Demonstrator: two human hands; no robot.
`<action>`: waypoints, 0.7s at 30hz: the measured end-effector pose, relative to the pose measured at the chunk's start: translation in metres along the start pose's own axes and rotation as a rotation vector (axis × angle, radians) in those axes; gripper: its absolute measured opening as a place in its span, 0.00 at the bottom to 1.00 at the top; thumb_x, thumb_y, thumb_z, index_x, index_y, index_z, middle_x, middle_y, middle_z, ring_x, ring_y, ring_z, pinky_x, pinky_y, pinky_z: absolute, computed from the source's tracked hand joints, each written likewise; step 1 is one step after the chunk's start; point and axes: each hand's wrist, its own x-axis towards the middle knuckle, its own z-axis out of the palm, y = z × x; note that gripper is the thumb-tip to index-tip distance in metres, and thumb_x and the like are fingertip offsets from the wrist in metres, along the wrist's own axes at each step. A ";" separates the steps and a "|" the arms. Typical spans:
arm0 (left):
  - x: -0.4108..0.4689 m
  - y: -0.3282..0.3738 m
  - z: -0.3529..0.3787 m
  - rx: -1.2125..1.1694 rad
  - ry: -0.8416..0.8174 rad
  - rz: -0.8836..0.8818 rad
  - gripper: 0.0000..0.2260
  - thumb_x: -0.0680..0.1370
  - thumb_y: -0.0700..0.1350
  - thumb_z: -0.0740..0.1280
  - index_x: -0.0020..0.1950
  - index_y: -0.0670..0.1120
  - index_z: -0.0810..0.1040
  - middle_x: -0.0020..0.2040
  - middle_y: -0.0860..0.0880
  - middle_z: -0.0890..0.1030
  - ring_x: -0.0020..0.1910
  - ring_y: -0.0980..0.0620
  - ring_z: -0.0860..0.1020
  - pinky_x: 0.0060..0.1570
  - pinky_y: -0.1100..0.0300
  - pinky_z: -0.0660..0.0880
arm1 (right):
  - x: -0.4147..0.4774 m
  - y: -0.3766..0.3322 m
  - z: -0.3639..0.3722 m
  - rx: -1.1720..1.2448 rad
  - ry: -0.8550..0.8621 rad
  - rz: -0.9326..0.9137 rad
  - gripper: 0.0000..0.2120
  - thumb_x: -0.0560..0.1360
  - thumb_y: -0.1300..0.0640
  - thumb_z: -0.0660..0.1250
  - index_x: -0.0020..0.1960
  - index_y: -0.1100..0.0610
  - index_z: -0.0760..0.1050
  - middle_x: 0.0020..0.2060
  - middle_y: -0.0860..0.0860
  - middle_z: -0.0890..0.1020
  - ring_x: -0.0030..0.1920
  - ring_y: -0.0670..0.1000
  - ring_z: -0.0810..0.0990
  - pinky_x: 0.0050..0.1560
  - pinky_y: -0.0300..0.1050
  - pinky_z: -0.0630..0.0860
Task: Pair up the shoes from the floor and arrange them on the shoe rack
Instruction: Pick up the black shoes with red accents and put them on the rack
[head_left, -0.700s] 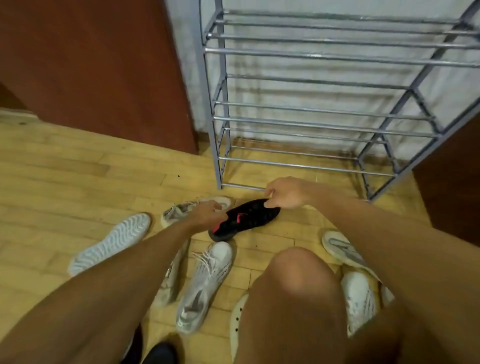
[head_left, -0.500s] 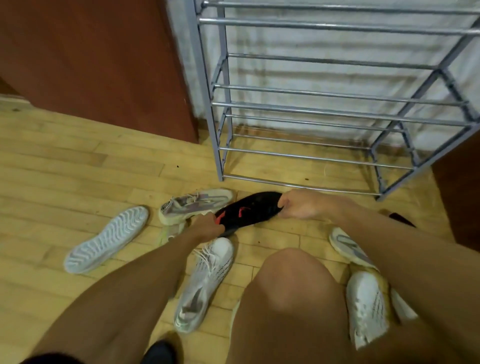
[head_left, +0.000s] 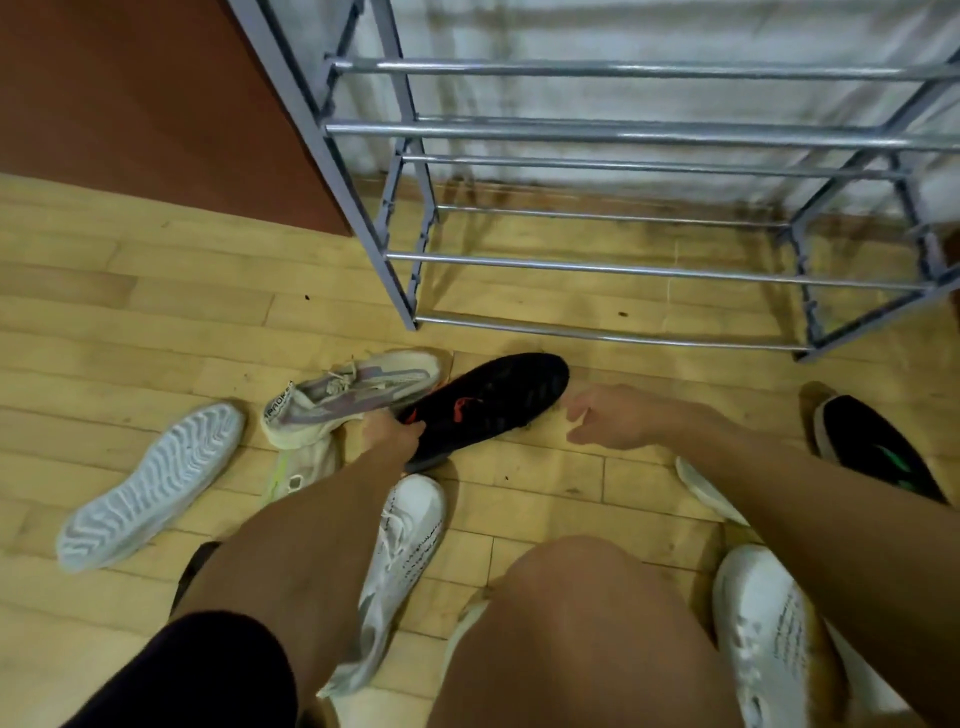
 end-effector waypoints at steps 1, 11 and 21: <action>0.000 0.002 -0.002 0.007 -0.007 -0.001 0.23 0.74 0.47 0.71 0.64 0.36 0.74 0.60 0.38 0.79 0.58 0.39 0.78 0.58 0.46 0.76 | -0.001 0.003 -0.001 0.004 -0.003 0.006 0.23 0.79 0.50 0.63 0.71 0.57 0.68 0.68 0.53 0.73 0.67 0.54 0.72 0.63 0.43 0.67; -0.094 0.062 -0.061 -0.006 -0.350 0.064 0.20 0.74 0.39 0.72 0.61 0.30 0.74 0.60 0.35 0.79 0.53 0.36 0.80 0.44 0.48 0.79 | -0.084 -0.006 -0.026 -0.093 0.149 0.003 0.20 0.79 0.51 0.60 0.64 0.62 0.75 0.63 0.57 0.78 0.61 0.57 0.76 0.63 0.51 0.72; -0.257 0.129 -0.103 -0.161 -0.353 0.379 0.21 0.74 0.39 0.71 0.63 0.31 0.71 0.61 0.36 0.77 0.43 0.42 0.80 0.21 0.57 0.78 | -0.227 -0.019 -0.030 0.351 0.290 0.011 0.23 0.80 0.43 0.58 0.67 0.56 0.70 0.61 0.58 0.78 0.56 0.56 0.80 0.56 0.49 0.78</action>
